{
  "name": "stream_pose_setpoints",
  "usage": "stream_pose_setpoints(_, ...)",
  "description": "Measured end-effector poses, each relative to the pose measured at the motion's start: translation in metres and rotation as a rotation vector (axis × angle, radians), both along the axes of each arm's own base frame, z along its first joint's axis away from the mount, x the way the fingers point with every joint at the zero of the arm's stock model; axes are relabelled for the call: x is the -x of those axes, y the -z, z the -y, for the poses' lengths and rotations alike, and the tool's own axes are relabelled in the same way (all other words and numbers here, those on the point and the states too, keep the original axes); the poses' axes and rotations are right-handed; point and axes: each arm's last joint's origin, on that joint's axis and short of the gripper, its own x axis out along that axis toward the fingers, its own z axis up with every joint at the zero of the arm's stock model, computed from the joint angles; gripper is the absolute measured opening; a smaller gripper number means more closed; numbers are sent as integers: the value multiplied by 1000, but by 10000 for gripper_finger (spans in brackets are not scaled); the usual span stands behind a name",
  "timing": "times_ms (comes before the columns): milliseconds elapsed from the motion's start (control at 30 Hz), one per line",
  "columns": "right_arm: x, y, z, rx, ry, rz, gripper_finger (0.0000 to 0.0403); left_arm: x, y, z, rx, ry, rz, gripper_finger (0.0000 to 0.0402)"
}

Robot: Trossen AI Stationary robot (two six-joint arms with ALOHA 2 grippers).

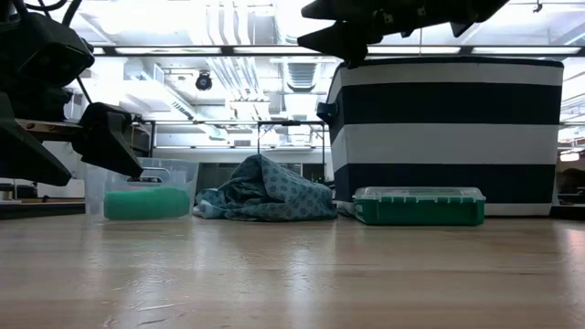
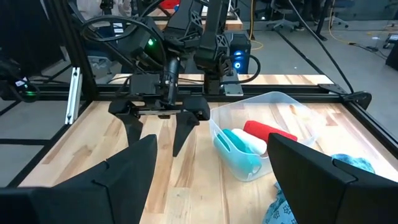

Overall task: Pick & place medical supplies in basket/bin
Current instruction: Put the light blue patient gown into the blue bin

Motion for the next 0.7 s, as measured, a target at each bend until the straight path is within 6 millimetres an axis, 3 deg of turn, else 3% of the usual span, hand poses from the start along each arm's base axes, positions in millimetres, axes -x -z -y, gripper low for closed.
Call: stream_pose_setpoints(700, 0, 0, 0, 0, -2, 0, 303, 0, 0, 0, 0, 0, 0, 399)
